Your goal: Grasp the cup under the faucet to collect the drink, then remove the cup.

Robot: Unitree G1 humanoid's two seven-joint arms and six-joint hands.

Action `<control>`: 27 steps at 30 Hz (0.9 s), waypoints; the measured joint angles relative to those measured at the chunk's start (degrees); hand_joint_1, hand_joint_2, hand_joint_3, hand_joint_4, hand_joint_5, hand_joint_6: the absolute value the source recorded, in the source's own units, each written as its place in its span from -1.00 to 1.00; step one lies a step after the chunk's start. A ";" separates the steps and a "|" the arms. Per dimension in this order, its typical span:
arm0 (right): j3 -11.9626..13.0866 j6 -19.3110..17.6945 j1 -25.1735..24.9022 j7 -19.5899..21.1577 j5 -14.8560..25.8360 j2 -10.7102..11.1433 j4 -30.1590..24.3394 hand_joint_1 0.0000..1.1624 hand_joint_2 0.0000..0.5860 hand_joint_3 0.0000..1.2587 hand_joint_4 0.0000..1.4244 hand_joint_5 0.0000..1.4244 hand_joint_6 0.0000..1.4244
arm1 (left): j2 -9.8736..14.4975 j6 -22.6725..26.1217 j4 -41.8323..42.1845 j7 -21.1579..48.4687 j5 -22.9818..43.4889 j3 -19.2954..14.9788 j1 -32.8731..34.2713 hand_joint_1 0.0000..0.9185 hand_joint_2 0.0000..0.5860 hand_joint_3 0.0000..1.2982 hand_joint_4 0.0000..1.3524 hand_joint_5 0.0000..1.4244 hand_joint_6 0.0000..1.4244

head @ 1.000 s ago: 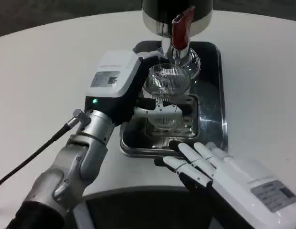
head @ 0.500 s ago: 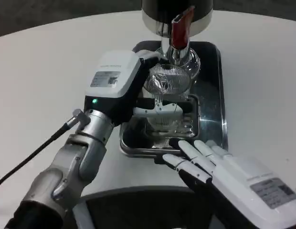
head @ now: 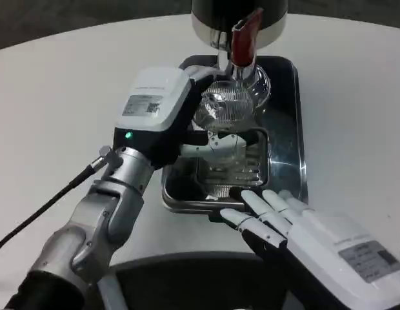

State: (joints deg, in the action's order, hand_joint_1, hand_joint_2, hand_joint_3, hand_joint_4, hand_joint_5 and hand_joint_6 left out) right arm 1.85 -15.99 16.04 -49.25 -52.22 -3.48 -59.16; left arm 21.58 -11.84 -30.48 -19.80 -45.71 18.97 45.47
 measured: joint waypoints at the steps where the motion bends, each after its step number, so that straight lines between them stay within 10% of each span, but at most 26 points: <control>1: 0.11 -0.01 0.04 0.00 0.05 0.00 0.00 -0.22 0.65 -0.77 -1.00 -1.00 -0.96 | 0.02 0.13 0.30 0.00 -0.02 0.07 0.00 -0.54 -0.76 -0.49 -0.68 -0.30 0.41; 27: 0.17 -0.76 1.45 0.00 0.28 -0.10 0.00 -0.22 0.65 -0.77 -0.99 -1.00 -0.95 | 1.07 -1.52 8.41 2.27 2.94 -2.29 -2.83 -0.60 -0.69 -0.49 -0.70 -0.27 0.42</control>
State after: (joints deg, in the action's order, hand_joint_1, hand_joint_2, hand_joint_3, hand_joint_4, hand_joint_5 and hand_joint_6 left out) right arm 2.02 -16.76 17.49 -49.25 -51.94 -3.58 -59.16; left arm 22.66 -13.37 -22.07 -17.53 -42.77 16.68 42.64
